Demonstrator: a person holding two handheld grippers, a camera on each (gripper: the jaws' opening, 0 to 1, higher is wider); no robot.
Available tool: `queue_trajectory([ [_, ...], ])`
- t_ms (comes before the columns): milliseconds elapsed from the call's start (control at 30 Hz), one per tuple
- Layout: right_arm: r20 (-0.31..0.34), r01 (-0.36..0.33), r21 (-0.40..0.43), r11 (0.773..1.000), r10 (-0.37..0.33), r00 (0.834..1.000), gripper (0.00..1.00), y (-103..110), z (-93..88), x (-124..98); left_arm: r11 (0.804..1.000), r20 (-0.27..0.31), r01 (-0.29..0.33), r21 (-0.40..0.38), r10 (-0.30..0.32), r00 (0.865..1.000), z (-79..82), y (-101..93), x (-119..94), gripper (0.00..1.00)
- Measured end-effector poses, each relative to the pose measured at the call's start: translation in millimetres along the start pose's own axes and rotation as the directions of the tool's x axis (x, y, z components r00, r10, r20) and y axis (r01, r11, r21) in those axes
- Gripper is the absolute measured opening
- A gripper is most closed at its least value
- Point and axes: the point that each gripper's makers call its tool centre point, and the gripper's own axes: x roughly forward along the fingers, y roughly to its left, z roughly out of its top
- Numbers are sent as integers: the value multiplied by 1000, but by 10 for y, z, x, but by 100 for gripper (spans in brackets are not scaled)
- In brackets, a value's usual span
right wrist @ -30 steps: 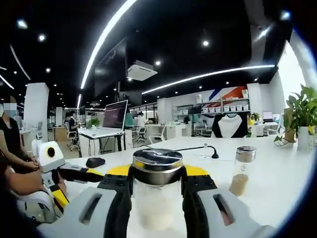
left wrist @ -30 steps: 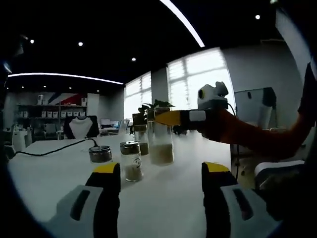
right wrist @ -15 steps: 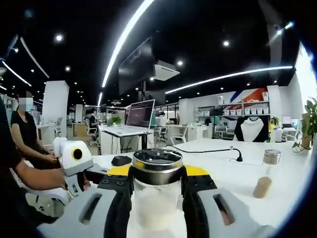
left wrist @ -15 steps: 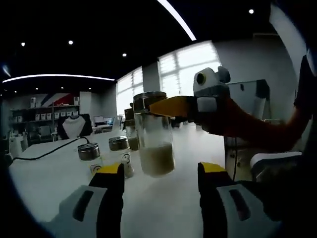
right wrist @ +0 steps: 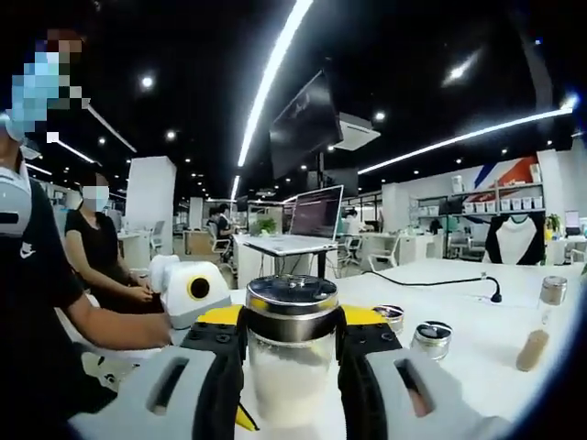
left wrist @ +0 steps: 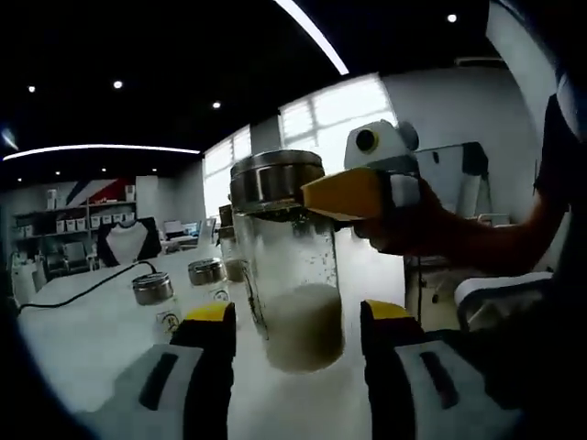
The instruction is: Rotate the seasoning bottle until the label or dispensing opening points toward the visible target arrow and the bottle remains upright within the marked orientation range
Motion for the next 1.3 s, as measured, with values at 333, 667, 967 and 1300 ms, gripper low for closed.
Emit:
queue_trajectory([
  [333, 29, -78, 39, 996, 76, 997, 36, 107, 15, -33, 996, 56, 90, -18, -89, 994, 90, -160, -9, 47],
  [667, 47, 44, 19, 999, -45, 998, 37, 24, 23, -9, 993, -14, -113, 17, 114, 993, 50, 52, 22, 45],
  [967, 60, 214, -54, 975, -211, 976, 37, 7, -5, 103, 965, -36, -263, 2, 263, 964, 11, 161, -10, 44],
  [1300, 101, 430, -29, 902, -425, 899, 41, -131, -114, 215, 913, -30, -403, 58, 405, 914, -9, 246, -46, 43],
])
